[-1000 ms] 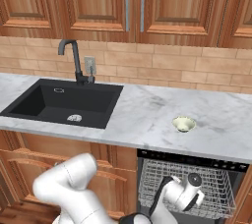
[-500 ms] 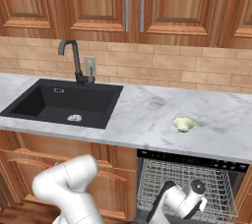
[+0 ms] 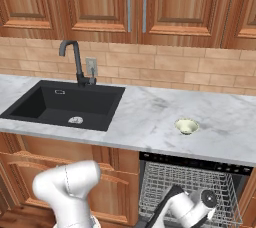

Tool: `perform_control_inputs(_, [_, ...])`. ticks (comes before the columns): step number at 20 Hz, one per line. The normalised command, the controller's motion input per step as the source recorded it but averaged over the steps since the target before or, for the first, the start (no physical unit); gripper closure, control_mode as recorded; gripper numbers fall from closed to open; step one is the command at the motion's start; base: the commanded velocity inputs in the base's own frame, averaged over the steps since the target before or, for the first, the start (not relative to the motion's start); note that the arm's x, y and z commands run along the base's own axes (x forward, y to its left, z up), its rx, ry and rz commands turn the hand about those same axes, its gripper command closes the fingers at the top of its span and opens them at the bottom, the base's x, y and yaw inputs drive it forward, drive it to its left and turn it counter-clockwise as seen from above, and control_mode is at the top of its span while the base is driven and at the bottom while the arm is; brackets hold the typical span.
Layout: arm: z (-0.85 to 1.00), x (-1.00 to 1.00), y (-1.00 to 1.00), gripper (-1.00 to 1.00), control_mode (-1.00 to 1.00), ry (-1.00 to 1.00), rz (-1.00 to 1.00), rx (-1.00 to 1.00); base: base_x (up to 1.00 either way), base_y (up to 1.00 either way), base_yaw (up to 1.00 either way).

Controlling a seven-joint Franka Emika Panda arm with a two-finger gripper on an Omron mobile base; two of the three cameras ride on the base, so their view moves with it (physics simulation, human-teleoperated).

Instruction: Pick up the cup and bowl from the counter, place them in the dishwasher, and close the dishwasher door.

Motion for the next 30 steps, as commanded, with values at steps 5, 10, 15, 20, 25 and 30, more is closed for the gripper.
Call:
perform_control_inputs(5, [0.57,-0.12,-0.01,-1.0,-1.0,-0.01,0.0,0.06,0.0,0.0,0.0])
perform_control_inputs(10, [0.53,0.0,0.0,-1.0,-1.0,0.03,0.0,0.05,0.0,0.0,0.0])
perform_control_inputs(15, [0.74,0.0,0.0,-1.0,-1.0,0.02,-0.02,0.12,0.0,0.0,0.0])
perform_control_inputs(20, [0.75,0.0,0.0,-1.0,-1.0,0.0,-0.01,0.13,0.0,0.0,0.0])
perform_control_inputs(25, [0.63,0.0,0.0,-1.0,-1.0,0.02,0.0,0.1,0.0,0.0,0.0])
perform_control_inputs(30, [0.5,0.0,0.0,-1.0,-1.0,0.0,0.0,0.09,0.0,0.0,0.0])
